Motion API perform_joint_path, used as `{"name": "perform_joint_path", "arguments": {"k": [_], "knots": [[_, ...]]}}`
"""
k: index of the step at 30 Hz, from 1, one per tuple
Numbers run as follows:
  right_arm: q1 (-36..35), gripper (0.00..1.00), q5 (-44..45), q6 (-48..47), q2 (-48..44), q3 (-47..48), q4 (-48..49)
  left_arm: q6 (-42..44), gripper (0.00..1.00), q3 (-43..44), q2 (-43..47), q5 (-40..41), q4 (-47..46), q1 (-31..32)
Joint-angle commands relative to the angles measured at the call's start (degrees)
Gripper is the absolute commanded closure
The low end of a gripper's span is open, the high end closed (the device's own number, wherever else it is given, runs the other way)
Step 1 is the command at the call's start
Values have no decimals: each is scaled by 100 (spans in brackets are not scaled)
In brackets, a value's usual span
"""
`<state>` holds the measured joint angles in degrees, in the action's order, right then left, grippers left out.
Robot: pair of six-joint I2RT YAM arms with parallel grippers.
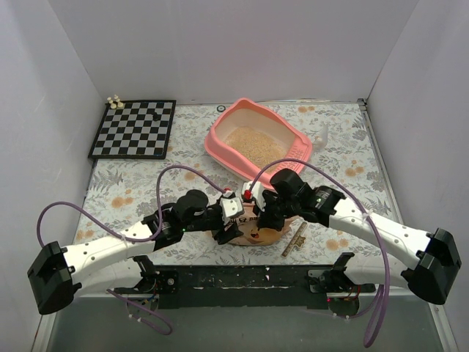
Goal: Fill the litter box with clean litter
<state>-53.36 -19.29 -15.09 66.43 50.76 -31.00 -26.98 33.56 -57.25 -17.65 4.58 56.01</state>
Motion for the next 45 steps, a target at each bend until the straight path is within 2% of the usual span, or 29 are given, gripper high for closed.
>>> {"name": "perform_joint_path", "arguments": {"k": [1, 6, 9, 10, 11, 12, 13, 15, 17, 18, 23, 31, 37, 45], "knots": [[-25, 99, -470, 278, -640, -31, 481, -228, 40, -394, 83, 350, 615, -37], [-25, 99, -593, 340, -676, -102, 560, -229, 41, -315, -277, 455, 641, -37], [-25, 99, -620, 340, -676, -93, 525, -229, 48, -341, -348, 534, 387, -37], [-25, 99, -629, 323, -693, -84, 534, -211, 54, -350, -348, 491, 325, -37], [-25, 99, -629, 323, -693, -84, 517, -202, 66, -342, -365, 464, 290, -37], [-25, 99, -637, 297, -702, -93, 499, -193, 84, -341, -357, 516, 254, -37], [-25, 94, -655, 262, -702, -84, 455, -185, 100, -324, -339, 621, 237, -37], [-25, 71, -577, 226, -746, -84, 385, -150, 100, -289, -164, 815, 236, -37], [-25, 56, -366, 200, -842, -23, 350, -141, 100, -271, 186, 1165, 167, -37], [-25, 51, -243, 156, -895, 30, 306, -123, 100, -289, 388, 1402, 114, -37], [-16, 45, 364, -248, -957, 600, -247, -88, 100, -157, 1382, 2204, 209, -29], [-16, 27, 259, -1635, -1027, 769, -55, -228, 100, -464, 1770, 2073, 324, -37], [168, 24, -355, -2541, -510, 891, -143, -351, 100, -658, 2016, 2002, 289, -37], [388, 24, -1094, -2894, 343, 751, 24, -466, 100, -833, 2420, 1932, 184, -37]]}}
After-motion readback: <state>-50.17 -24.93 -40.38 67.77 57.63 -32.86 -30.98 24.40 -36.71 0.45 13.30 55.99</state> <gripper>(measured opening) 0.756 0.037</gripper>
